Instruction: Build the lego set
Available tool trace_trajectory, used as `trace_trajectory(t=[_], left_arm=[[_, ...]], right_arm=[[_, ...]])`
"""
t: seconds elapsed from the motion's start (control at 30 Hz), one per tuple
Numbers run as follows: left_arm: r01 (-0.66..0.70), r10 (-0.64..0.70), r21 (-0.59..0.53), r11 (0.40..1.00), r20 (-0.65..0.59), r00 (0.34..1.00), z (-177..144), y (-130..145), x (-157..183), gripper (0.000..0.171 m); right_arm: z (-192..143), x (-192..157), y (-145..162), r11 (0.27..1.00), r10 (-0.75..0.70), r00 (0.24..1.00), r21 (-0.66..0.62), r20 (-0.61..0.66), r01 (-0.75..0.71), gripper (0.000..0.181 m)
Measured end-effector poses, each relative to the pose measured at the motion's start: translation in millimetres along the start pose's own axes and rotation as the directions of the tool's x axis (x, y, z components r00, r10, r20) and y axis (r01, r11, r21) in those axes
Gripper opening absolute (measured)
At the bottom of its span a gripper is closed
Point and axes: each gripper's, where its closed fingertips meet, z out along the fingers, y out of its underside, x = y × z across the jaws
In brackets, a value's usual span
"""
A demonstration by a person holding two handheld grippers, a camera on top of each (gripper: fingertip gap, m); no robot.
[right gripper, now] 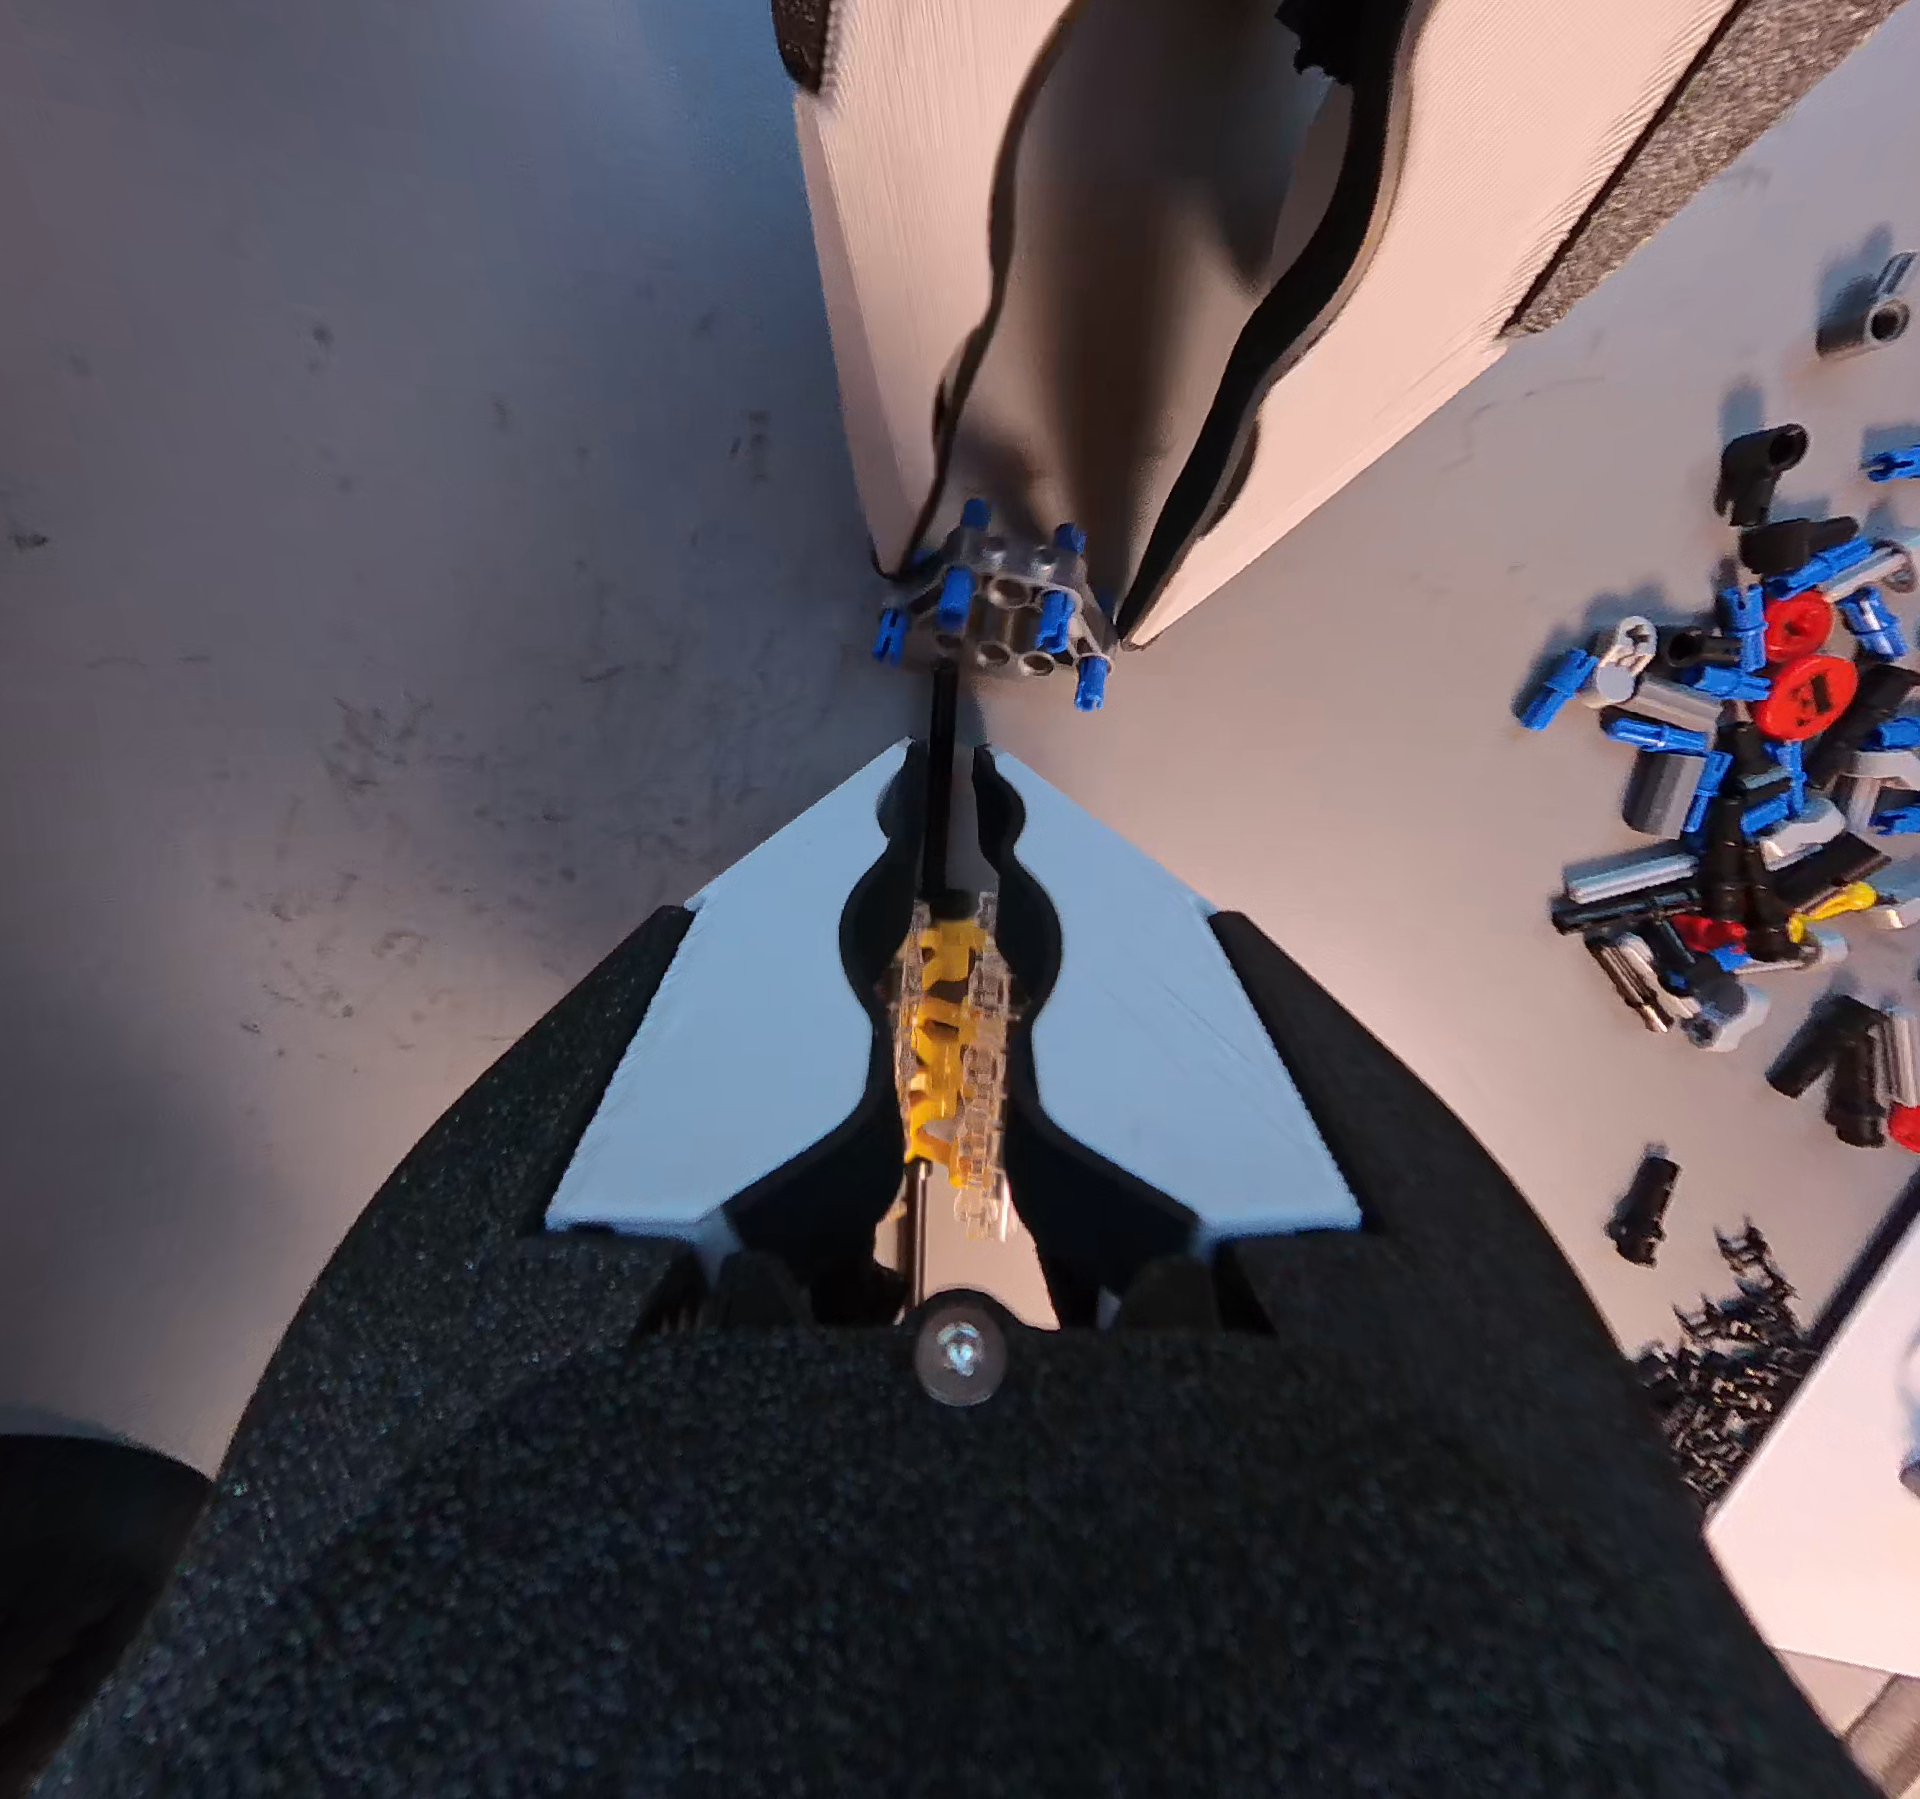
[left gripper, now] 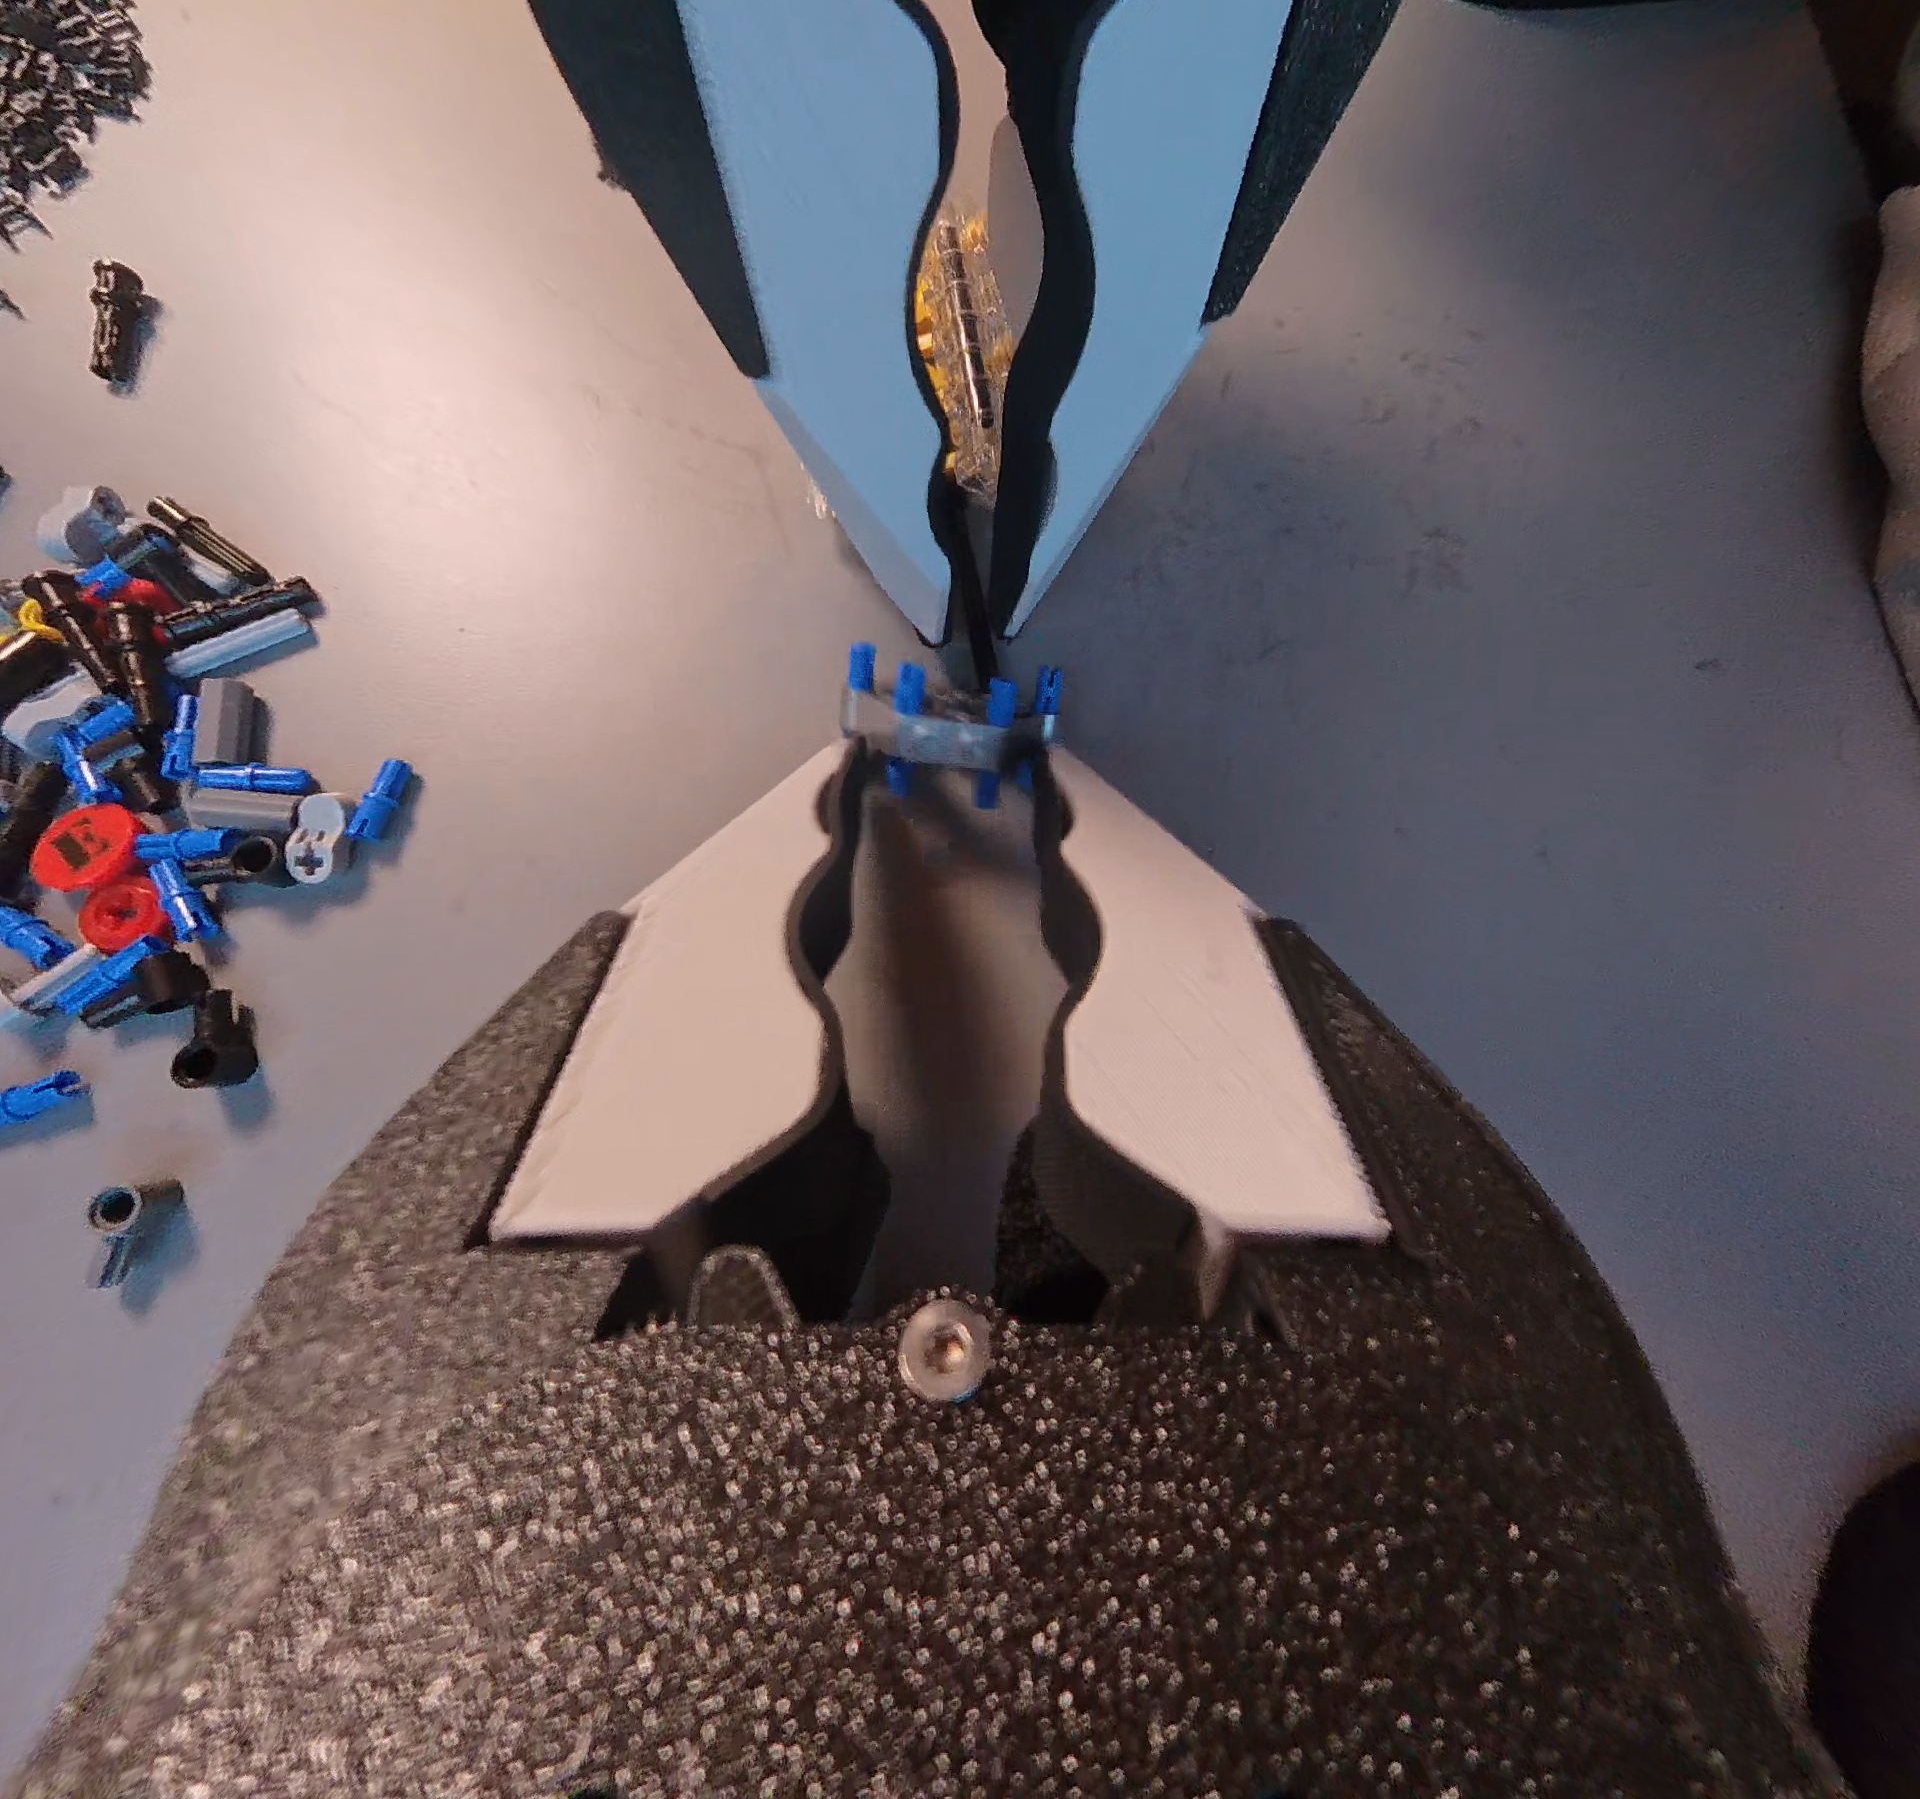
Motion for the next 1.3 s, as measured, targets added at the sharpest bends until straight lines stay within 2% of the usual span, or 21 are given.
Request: trace_trajectory(t=[0.03, 0.17, 0.73, 1.3], left_arm=[[0.004, -0.004, 0.008, 1.0, 0.005, 1.0, -0.7, -2.2, -0.3, 0.02], [-0.004, 0.005, -0.024, 1.0, 0.031, 1.0, -0.2, -2.8, -0.8, 0.02], [0.077, -0.078, -0.129, 0.989, 0.001, 0.997, -1.5, 0.2, 7.9, 0.02], [0.085, -0.084, -0.102, 0.991, 0.008, 0.996, 4.0, -5.1, 7.9, 0.02]], right_arm=[[0.4, -0.4, -0.1, 1.0, -0.001, 1.0, 0.001, 0.0, 0.001, 0.006], [1.3, -1.1, -0.7, 1.0, 0.001, 1.0, 0.009, -0.001, -0.001, 0.005], [1.3, 0.6, 3.6, 1.0, 0.002, 1.0, -0.011, -0.022, -0.002, 0.002], [1.0, 1.4, 1.4, 0.999, 0.018, 0.999, 0.035, -0.039, -0.016, 0.002]])
